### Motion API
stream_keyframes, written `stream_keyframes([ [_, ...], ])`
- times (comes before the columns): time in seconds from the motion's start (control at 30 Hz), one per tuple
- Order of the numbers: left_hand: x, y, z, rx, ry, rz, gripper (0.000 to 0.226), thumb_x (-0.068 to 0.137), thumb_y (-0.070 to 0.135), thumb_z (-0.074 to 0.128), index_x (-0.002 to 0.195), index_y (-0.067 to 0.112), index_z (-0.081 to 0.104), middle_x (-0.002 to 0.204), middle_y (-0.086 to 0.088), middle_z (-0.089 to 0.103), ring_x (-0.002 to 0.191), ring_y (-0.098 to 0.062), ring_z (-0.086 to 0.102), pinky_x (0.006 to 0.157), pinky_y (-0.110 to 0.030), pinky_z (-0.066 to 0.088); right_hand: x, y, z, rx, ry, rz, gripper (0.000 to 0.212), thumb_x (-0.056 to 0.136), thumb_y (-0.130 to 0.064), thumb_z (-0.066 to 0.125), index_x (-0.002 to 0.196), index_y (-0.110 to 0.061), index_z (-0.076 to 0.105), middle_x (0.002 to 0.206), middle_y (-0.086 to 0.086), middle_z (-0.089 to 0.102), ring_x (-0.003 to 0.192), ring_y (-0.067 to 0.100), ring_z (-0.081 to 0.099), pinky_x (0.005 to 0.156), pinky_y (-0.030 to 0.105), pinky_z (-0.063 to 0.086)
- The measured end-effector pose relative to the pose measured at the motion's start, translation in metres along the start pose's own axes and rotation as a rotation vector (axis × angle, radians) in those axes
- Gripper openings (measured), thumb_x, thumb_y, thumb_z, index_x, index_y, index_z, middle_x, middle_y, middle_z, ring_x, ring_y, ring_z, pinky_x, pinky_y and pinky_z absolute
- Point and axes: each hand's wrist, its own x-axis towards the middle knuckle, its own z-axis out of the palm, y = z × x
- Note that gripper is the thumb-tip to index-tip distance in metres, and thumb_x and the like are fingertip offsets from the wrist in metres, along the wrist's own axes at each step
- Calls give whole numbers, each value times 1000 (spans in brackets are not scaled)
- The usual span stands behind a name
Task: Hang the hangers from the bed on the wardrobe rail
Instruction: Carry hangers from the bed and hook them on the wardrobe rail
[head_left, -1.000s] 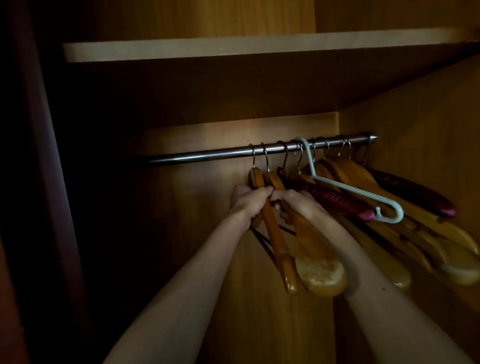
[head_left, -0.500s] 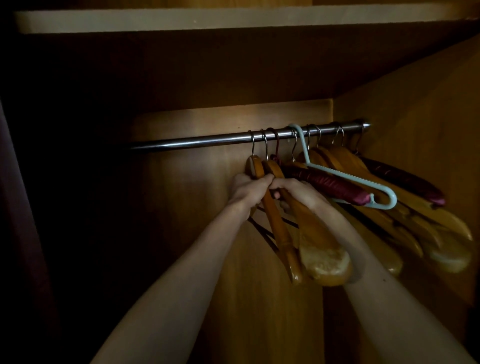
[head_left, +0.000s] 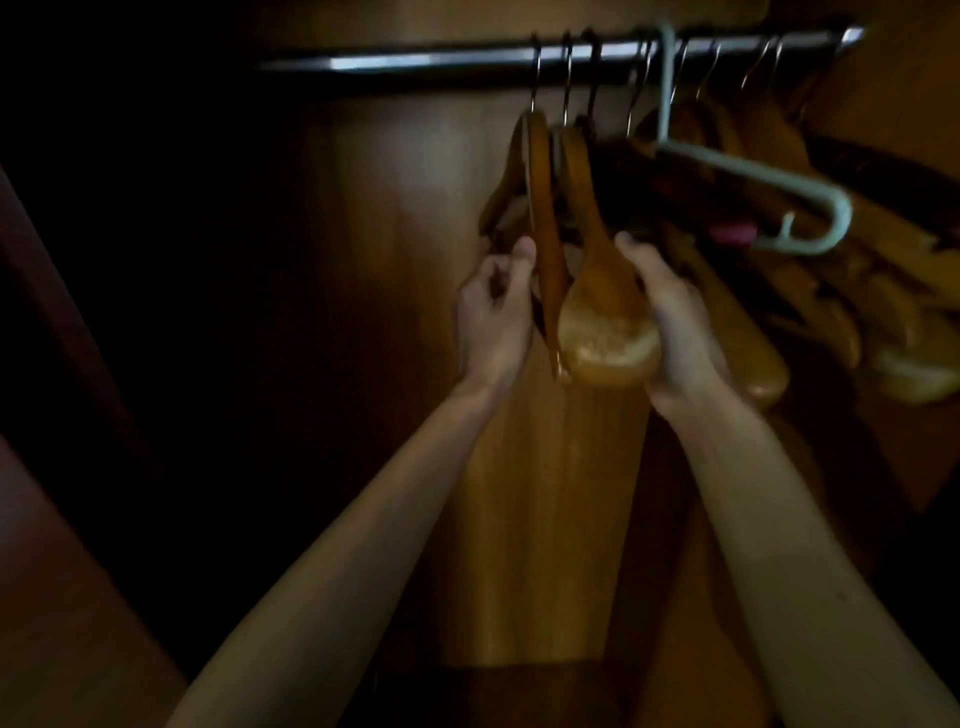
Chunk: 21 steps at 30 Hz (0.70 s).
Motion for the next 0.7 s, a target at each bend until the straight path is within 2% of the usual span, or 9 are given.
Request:
stream_keyframes([
  [0.07,-25,-26,-6,-29,1,-47,30,104,35,49,91,15,67,76,0,64,73,-18,64,72,-36,52,-24,22,-9,19,-2,-50,49,95,-48,59,130,-13,60,98,-2,70,75,5,64,60,18,49],
  [0.1,-39,-41,-10,-6,7,-68,25,103,30,49,88,20,66,73,4,60,69,-15,60,67,-36,49,-36,34,-14,-13,-8,-65,33,101,-37,54,118,-10,64,88,1,65,62,5,56,50,16,41],
  [0.17,-69,-71,-18,96,-11,-119,25,102,22,50,82,20,63,68,6,55,61,-9,52,60,-30,42,-60,60,-22,-107,-14,-26,17,101,-26,55,100,-16,70,77,-4,61,54,6,48,45,18,35],
  [0.27,-121,-122,-30,259,-228,-326,25,101,21,50,90,7,68,71,0,59,57,-5,52,56,-21,42,-91,120,-34,-253,-82,142,13,98,-23,63,93,-28,74,69,-12,64,54,4,52,46,14,39],
  [0.4,-200,-204,-48,507,-635,-713,19,100,20,58,92,8,71,76,-1,67,54,-5,56,46,-15,43,-140,230,-61,-443,-125,484,13,94,-28,65,86,-32,74,67,-13,68,57,3,58,53,19,46],
  [0.47,-242,-241,-59,586,-805,-841,19,98,25,63,88,10,71,78,-4,69,54,-6,58,44,-15,43,-172,284,-76,-474,-134,676,11,95,-26,65,89,-25,74,73,-5,70,61,10,60,57,25,48],
  [0.53,-278,-271,-69,648,-943,-956,23,100,26,61,89,8,69,81,-7,67,57,-9,57,43,-13,42,-206,331,-90,-495,-135,853,13,97,-22,63,96,-14,73,79,2,68,62,12,60,55,21,48],
  [0.6,-311,-293,-79,660,-1039,-1057,20,103,18,56,97,2,66,80,-9,62,58,-12,55,42,-12,41,-244,369,-104,-513,-114,983,11,97,-20,64,95,-12,71,81,6,68,61,12,60,53,20,49],
  [0.7,-352,-322,-94,707,-1175,-1182,11,105,13,50,102,4,55,75,-5,54,59,-12,50,50,-19,40,-302,410,-123,-566,-52,1124,14,95,-15,65,102,-6,72,92,14,73,74,23,69,69,31,57],
])
